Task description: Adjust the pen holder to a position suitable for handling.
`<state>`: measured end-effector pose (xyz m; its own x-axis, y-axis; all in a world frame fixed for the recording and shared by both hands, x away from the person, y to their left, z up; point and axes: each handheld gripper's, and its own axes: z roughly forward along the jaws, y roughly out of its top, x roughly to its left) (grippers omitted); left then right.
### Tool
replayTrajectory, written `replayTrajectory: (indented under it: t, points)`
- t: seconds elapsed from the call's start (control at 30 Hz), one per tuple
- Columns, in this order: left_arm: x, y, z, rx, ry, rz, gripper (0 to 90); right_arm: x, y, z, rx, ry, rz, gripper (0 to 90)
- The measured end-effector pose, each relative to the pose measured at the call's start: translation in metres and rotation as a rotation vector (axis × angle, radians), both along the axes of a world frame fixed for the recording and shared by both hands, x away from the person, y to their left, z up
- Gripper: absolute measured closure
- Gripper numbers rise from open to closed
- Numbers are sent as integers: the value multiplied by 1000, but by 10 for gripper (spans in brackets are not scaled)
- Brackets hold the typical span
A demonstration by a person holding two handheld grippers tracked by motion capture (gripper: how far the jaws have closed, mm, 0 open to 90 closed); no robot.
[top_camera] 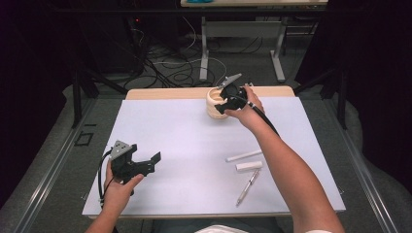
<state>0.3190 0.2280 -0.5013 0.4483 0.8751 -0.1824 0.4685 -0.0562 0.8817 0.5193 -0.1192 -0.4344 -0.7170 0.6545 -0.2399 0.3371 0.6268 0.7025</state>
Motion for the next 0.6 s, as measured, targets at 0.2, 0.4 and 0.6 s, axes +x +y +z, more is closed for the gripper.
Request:
replayTrajectory:
  t: [0.2,0.4,0.6]
  points:
    - [0,1,-1,-1,0,2,1,14,6,-14,30,1,-7,384]
    - [0,1,-1,-6,4,0,2,24,11,-26,24,5,-7,392]
    - [1,0,-2,-3,9,-6,2,26,12,-30,-2,33,-6,404]
